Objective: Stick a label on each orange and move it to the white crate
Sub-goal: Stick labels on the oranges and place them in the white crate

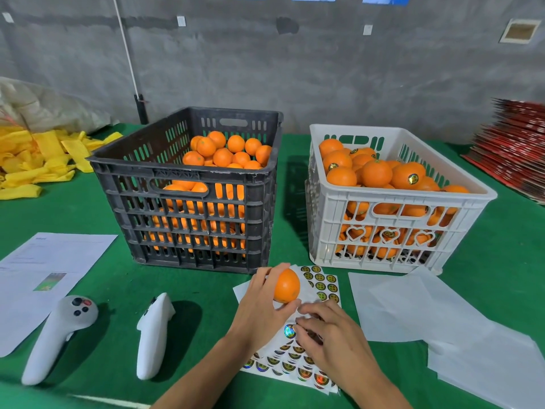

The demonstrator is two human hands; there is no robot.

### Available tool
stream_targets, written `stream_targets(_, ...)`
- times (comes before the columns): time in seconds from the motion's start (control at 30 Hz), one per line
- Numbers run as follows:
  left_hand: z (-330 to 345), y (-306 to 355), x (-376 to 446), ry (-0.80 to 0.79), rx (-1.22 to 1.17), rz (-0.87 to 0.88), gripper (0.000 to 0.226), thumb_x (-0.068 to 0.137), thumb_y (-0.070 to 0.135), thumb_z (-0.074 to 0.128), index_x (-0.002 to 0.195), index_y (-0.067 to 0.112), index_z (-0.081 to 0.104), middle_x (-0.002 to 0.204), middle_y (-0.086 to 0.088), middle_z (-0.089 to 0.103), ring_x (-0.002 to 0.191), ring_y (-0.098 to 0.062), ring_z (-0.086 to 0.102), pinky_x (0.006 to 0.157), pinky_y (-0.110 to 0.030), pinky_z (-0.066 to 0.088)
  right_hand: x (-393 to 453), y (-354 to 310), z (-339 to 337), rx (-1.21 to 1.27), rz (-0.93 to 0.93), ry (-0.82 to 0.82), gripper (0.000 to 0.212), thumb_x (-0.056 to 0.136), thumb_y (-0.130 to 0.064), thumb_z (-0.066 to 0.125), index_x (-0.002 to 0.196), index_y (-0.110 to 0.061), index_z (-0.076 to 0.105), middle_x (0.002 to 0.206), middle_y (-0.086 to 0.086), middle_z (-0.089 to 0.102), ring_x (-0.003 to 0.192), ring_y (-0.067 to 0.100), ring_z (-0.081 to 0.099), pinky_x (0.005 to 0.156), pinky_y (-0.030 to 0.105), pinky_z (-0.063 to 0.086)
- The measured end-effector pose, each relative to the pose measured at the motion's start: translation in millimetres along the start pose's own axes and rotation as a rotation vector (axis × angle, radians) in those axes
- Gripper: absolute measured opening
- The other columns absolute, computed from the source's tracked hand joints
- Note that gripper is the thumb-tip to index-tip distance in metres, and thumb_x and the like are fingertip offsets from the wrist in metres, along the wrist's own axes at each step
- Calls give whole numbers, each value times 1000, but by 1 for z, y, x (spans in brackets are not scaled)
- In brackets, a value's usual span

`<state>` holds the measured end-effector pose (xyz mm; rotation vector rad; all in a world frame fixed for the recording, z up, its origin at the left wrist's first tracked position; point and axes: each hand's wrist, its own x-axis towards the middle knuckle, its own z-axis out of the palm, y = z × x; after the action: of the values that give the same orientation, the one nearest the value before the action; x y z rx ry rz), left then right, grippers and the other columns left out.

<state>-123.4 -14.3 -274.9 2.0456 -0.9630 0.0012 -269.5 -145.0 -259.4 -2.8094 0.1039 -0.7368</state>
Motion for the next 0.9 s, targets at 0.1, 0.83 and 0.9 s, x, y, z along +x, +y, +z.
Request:
stream_targets(0.1, 0, 0, 0, -2, -2, -4, 69, 90, 54, 72, 146, 53, 31, 135, 19, 39, 120, -7, 49, 99, -31, 50, 1, -2, 1, -25, -19, 20, 13, 84, -31, 79, 93, -24, 83, 105, -14, 72, 93, 9, 60, 77, 21, 57)
stream_targets(0.83, 5, -8, 3, 24, -58, -19, 70, 90, 58, 69, 135, 74, 18, 135, 23, 33, 121, 0, 44, 94, -11, 38, 7, -8, 10, 458, 216, -172, 26, 79, -55, 79, 102, -44, 76, 108, -26, 58, 113, -1, 46, 101, 18, 30)
stream_targets(0.9, 5, -7, 3, 27, -58, -17, 70, 91, 55, 70, 136, 73, 19, 135, 22, 33, 121, -1, 44, 95, -16, 40, 7, -9, 8, 478, 243, -198, 20, 81, -44, 82, 101, -44, 75, 113, -24, 57, 116, 2, 47, 103, 17, 29)
